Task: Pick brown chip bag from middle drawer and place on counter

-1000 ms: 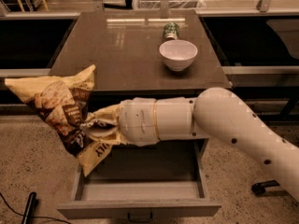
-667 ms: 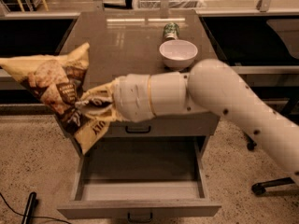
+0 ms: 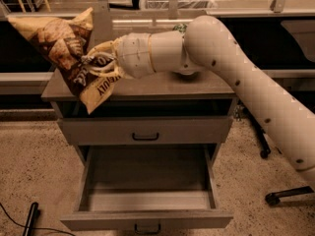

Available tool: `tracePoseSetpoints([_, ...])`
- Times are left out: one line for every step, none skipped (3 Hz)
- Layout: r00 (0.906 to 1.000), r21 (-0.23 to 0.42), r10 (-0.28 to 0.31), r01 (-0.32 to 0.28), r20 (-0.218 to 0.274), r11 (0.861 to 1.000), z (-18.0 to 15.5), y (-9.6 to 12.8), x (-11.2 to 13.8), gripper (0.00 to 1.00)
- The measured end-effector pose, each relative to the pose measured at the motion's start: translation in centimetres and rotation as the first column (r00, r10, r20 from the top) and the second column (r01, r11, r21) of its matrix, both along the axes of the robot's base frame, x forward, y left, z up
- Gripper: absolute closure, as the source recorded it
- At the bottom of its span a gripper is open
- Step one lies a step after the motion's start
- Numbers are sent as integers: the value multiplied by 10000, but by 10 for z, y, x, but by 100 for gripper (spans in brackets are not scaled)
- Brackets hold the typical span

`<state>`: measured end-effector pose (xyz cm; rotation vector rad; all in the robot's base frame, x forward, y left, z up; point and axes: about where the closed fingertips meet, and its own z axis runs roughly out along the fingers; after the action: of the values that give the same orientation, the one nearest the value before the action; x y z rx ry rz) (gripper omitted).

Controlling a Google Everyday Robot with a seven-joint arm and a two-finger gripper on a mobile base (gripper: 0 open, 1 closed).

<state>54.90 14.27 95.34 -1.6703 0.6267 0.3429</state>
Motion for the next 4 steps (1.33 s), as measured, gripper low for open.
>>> tracePoseSetpoints([9928,-55,-1130,1129,-399,9936,14,2,78,98])
tracePoseSetpoints([9697,-637,-2328,2284,-745,9715,16,-4,126,73])
tracePoseSetpoints([9105,-1236,-3846,3686,-1517,9213,1,-21,150,42])
tracePoseSetpoints([9128,-1123,-3735,3588,-1652,9266,5,-18,148,19])
